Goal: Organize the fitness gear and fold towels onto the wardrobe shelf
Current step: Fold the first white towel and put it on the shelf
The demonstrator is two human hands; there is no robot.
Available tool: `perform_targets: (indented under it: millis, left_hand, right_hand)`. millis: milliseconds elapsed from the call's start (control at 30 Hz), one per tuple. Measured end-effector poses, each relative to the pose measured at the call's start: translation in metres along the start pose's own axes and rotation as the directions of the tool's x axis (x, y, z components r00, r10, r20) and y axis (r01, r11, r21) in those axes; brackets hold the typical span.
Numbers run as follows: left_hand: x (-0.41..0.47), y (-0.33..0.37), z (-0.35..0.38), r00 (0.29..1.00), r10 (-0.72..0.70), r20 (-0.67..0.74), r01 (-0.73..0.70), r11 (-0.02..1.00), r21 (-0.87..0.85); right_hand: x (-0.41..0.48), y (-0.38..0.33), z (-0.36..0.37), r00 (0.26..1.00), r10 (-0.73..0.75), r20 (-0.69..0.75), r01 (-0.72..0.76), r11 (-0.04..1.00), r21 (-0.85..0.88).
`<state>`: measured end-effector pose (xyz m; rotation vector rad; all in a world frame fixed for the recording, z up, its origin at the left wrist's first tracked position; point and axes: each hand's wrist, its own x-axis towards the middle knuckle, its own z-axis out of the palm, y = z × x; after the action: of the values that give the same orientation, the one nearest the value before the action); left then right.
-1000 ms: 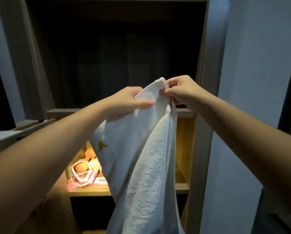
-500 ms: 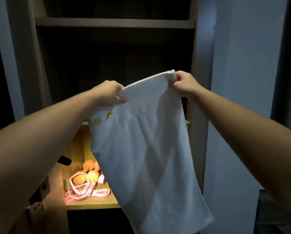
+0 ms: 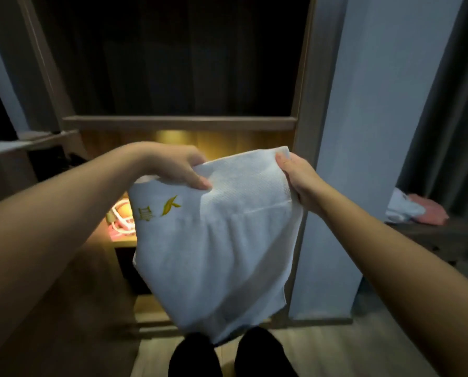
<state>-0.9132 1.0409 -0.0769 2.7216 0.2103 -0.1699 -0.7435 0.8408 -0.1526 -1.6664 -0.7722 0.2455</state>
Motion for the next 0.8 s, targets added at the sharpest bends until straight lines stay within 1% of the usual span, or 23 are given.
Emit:
perform_targets:
  millis: [67, 100, 167, 233, 267, 367, 400, 467, 533, 600, 667, 733, 767, 800]
  left_hand:
    - [0.000, -0.014, 0.038, 0.992, -0.015, 0.129, 0.026, 0.996, -0.090]
    - [0.000, -0.021, 0.056, 0.985, -0.015, 0.171, 0.037, 0.991, -0.126]
    - [0.001, -0.034, 0.094, 0.974, -0.015, 0.228, 0.064, 0.976, -0.210]
    - [0.002, -0.044, 0.131, 0.962, -0.011, 0.272, 0.089, 0.957, -0.276]
    - [0.002, -0.049, 0.151, 0.957, -0.012, 0.291, 0.097, 0.955, -0.281]
    - [0.005, -0.064, 0.215, 0.950, -0.036, 0.310, 0.109, 0.969, -0.224]
    - [0.005, -0.070, 0.238, 0.950, -0.048, 0.309, 0.116, 0.972, -0.204]
    - [0.004, -0.081, 0.285, 0.955, -0.077, 0.285, 0.114, 0.987, -0.112]
    - [0.002, -0.089, 0.328, 0.953, -0.130, 0.273, 0.142, 0.990, -0.024]
    - [-0.001, -0.097, 0.358, 0.956, -0.180, 0.232, 0.179, 0.984, 0.025]
    - [-0.001, -0.104, 0.371, 0.960, -0.209, 0.186, 0.210, 0.978, 0.014]
    - [0.000, -0.106, 0.370, 0.961, -0.240, 0.139, 0.247, 0.968, -0.036]
    - [-0.002, -0.107, 0.368, 0.961, -0.258, 0.097, 0.263, 0.964, -0.045]
    - [-0.006, -0.108, 0.366, 0.963, -0.270, 0.027, 0.270, 0.963, -0.016]
  right_hand:
    - [-0.019, 0.032, 0.009, 0.989, 0.129, 0.066, -0.127, 0.991, -0.040]
    - [-0.028, 0.048, 0.013, 0.978, 0.182, 0.100, -0.179, 0.983, -0.039]
    - [-0.046, 0.078, 0.021, 0.953, 0.263, 0.150, -0.268, 0.963, 0.012]
    - [-0.066, 0.106, 0.030, 0.937, 0.315, 0.148, -0.323, 0.946, 0.028]
    - [-0.076, 0.122, 0.035, 0.935, 0.334, 0.121, -0.336, 0.942, -0.004]
    - [-0.103, 0.179, 0.049, 0.944, 0.330, 0.015, -0.317, 0.917, -0.242]
    - [-0.113, 0.199, 0.055, 0.945, 0.327, -0.016, -0.316, 0.901, -0.298]
    - [-0.135, 0.236, 0.069, 0.930, 0.362, -0.066, -0.360, 0.857, -0.369]
    - [-0.155, 0.268, 0.084, 0.891, 0.446, -0.091, -0.437, 0.783, -0.443]
    - [-0.167, 0.288, 0.093, 0.844, 0.527, -0.095, -0.499, 0.708, -0.500]
    - [-0.164, 0.296, 0.095, 0.835, 0.541, -0.099, -0.508, 0.690, -0.516]
    - [-0.158, 0.299, 0.095, 0.834, 0.543, -0.098, -0.504, 0.680, -0.532]
    - [-0.157, 0.301, 0.095, 0.829, 0.551, -0.099, -0.511, 0.671, -0.538]
    - [-0.157, 0.304, 0.096, 0.825, 0.555, -0.105, -0.518, 0.667, -0.535]
